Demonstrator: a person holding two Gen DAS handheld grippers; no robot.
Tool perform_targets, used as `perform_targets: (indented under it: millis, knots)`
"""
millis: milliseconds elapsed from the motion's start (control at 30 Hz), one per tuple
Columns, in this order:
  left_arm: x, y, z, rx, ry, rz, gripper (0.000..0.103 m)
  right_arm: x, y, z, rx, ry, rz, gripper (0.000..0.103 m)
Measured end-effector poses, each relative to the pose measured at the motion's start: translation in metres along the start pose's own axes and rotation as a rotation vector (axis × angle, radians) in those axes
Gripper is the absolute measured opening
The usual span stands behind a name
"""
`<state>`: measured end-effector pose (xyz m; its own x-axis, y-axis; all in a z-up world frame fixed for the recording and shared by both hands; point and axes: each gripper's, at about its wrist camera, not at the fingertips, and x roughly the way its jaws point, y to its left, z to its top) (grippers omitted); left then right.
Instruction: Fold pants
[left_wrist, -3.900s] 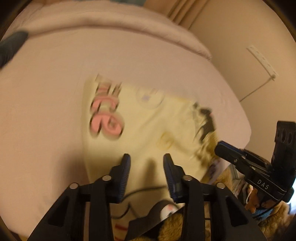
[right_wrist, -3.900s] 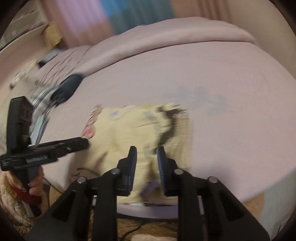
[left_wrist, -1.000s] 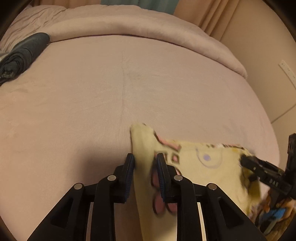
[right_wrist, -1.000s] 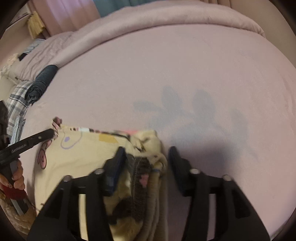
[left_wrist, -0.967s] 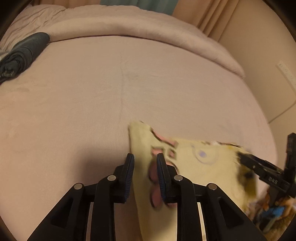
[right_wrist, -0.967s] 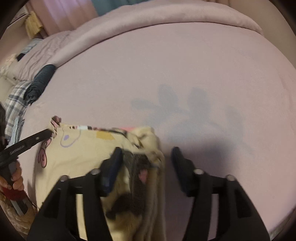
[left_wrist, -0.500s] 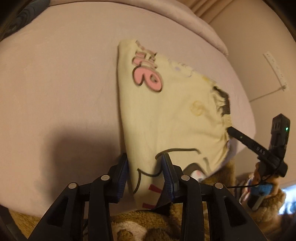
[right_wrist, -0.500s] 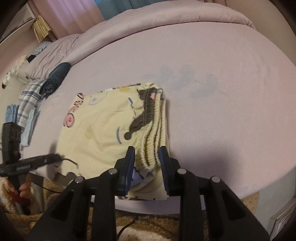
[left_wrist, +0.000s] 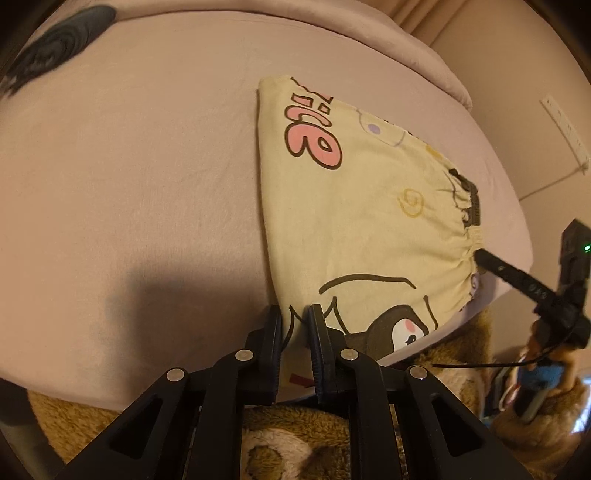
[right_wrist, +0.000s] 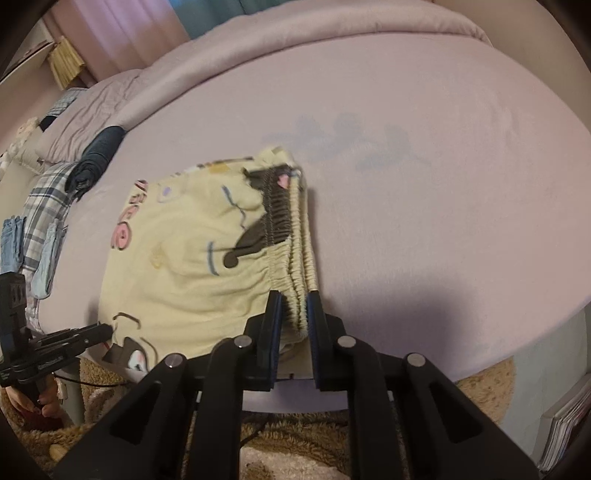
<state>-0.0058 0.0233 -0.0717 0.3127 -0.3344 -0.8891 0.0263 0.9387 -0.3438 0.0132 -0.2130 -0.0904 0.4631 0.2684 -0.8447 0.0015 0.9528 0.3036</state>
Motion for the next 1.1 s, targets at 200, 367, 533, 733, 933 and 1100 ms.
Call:
perform_targets:
  millis: [200, 367, 533, 733, 933, 1100]
  knots:
    - [-0.002, -0.002, 0.003, -0.005, 0.001, 0.005, 0.016, -0.001, -0.005, 0.002, 0.001, 0.012, -0.062, 0.053]
    - [-0.004, -0.011, 0.002, 0.035, 0.0, 0.05, 0.016, -0.006, -0.012, 0.001, 0.016, 0.015, -0.047, 0.058]
    - [-0.012, -0.013, 0.008, 0.054, -0.001, 0.073, 0.024, -0.012, -0.011, 0.002, -0.013, 0.012, -0.073, 0.064]
    - [-0.03, -0.014, 0.026, 0.058, -0.081, 0.085, 0.047, -0.019, -0.006, 0.013, -0.023, -0.026, -0.093, 0.073]
    - [-0.029, -0.011, 0.053, 0.057, -0.143, 0.122, 0.048, -0.023, -0.005, 0.031, -0.037, -0.074, -0.093, 0.085]
    - [-0.014, 0.0, 0.072, 0.028, -0.134, 0.107, 0.048, -0.01, -0.006, 0.041, -0.003, -0.072, -0.009, 0.087]
